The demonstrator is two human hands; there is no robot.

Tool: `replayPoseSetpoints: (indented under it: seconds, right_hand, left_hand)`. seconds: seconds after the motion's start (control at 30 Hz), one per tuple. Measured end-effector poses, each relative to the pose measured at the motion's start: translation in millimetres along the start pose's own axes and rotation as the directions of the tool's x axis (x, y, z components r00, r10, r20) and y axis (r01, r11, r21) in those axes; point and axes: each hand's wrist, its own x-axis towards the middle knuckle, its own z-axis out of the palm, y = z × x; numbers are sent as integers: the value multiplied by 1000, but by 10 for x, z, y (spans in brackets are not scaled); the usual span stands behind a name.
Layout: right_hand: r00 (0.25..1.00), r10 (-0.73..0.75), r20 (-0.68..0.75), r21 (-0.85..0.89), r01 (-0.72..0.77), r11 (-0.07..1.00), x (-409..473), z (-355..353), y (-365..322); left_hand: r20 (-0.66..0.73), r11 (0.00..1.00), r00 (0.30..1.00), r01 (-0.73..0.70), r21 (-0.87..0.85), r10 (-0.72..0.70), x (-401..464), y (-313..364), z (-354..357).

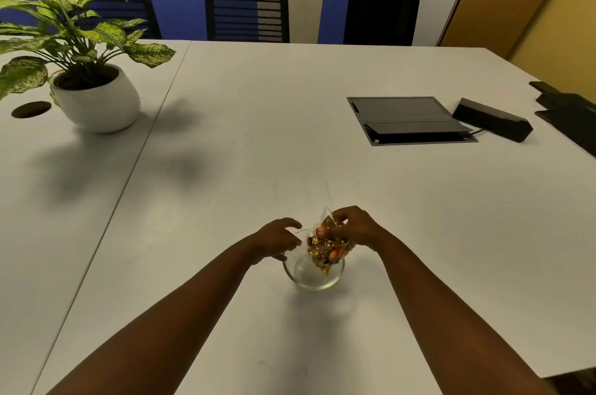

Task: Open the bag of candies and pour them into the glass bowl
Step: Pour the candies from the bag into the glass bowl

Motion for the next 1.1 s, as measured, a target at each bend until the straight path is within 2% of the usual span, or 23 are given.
replayPoseSetpoints:
  seconds: [0.1, 0.33, 0.57, 0.77, 0.97, 1.1]
  right_hand:
    - [998, -54, 15, -119, 56, 991, 1, 20, -101]
    - [988, -36, 153, -156, 60, 986, -10, -40, -245]
    - [986, -84, 145, -185, 110, 976, -29, -132, -408]
    - [976, -138, 170, -176, 168, 970, -67, -233, -591]
    - [974, -175, 143, -164, 198, 966, -64, -307, -698]
    - [967, -246, 68, -159, 254, 954, -69, -281, -693]
  left_hand:
    - [0, 984, 1000, -19, 179, 19, -19, 33, 47]
    - [-73, 913, 985, -115, 390, 155, 8, -30, 48]
    - [-174, 896, 944, -191, 401, 279, 47, -70, 7]
    - [-184, 899, 912, -296, 323, 367, 9, -46, 3]
    - [-249, 909, 882, -347, 231, 400, -14, -41, -2]
    - [-297, 920, 871, -361, 151, 390, -19, -61, -45]
